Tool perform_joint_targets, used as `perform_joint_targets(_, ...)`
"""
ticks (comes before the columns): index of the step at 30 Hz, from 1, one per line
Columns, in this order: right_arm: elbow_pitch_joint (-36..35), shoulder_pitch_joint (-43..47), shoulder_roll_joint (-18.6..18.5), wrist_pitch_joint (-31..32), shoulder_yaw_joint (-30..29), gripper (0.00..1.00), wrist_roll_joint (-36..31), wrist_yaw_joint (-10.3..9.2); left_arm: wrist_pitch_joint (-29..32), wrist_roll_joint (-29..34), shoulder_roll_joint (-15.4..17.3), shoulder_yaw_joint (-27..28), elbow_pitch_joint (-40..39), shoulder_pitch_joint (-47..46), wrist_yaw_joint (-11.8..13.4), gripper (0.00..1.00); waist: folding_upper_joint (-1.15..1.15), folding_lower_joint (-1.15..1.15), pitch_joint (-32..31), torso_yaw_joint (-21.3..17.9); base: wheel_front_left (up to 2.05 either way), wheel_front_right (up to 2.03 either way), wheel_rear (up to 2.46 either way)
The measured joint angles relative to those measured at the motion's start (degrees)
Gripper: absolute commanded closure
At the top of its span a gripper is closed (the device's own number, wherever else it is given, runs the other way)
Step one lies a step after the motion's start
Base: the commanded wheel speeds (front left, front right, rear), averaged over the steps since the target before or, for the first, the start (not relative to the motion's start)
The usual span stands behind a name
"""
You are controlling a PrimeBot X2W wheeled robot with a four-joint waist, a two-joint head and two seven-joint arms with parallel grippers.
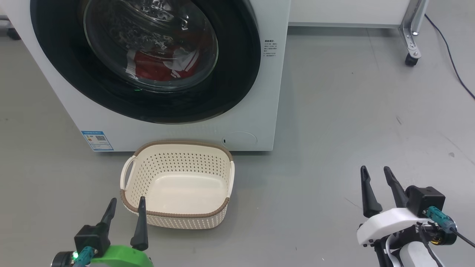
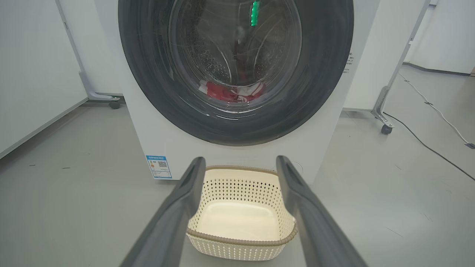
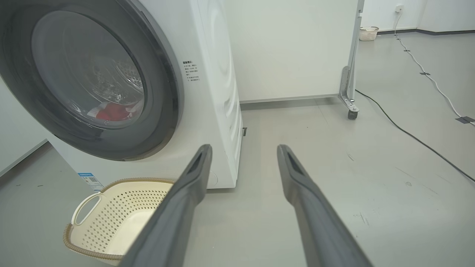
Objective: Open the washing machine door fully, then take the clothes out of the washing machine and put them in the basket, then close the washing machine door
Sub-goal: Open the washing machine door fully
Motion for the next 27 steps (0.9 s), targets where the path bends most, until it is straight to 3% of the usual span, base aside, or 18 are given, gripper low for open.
perform_joint_targets(5,-0.76,-0.48,-0.02,-0.11,-0.63,1.0,0.79,0.09,0.0,-0.04,-0.01,-0.05,-0.19,-0.16,-0.01,0.0,0.0,0.0,1.04,0.17,0.0,0.0,0.0)
perform_joint_targets(15,-2.43,-4.87,0.75,-0.14,-5.32,1.0,8.39,2.1,0.0,-0.03,-0.08,-0.69,-1.22,-2.1,-0.05,0.0,0.0,0.0,4.77,0.95,0.0,0.0,0.0)
perform_joint_targets(27,-4.13,-14.91,3.07,5.3,-16.99,1.0,29.38,3.57,0.0,-0.2,-0.2,-3.47,-2.71,-6.05,-0.11,0.0,0.0,0.0,11.1,3.56,0.0,0.0,0.0)
